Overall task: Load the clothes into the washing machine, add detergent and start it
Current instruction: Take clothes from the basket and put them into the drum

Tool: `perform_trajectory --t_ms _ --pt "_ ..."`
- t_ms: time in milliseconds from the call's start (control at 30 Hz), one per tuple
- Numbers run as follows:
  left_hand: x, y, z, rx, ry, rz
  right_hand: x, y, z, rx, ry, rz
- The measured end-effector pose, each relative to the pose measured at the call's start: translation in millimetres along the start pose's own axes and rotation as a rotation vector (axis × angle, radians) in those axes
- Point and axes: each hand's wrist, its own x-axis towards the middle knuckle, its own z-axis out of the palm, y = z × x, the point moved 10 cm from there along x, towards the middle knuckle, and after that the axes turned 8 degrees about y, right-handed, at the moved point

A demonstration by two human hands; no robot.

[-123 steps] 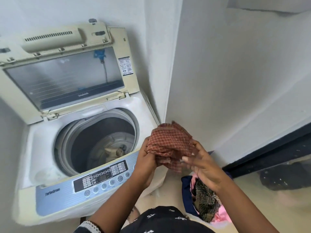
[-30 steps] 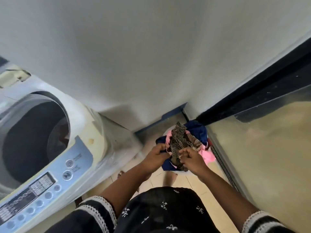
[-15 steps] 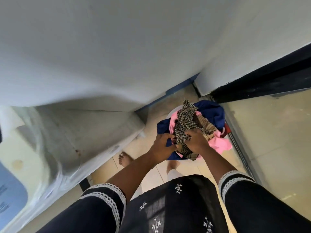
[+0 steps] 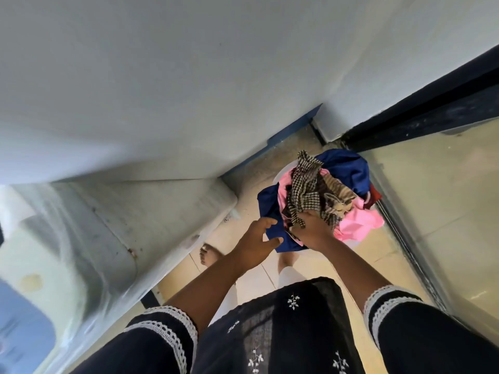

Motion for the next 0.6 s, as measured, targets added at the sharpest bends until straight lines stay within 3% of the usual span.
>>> perform_trajectory --t_ms 200,333,467,600 --pt "-65.0 35.2 -19.2 -0.005 -0.027 0.072 -86.4 -58.7 -71.8 0.287 0.237 -0.100" --pt "-105.3 59.9 -54.9 -0.028 0.043 0.135 -156.3 -100.0 -131.3 0.436 0.388 -0.211" --pt "-136.7 78.2 -90.2 0.060 0.162 0.246 -227.0 -143.7 -166.5 0.654 0.260 -0.226" --pt "-170.2 94.0 -114.1 0.080 0.213 0.271 -287.7 -182.3 -198.5 0.901 0.151 -0.366"
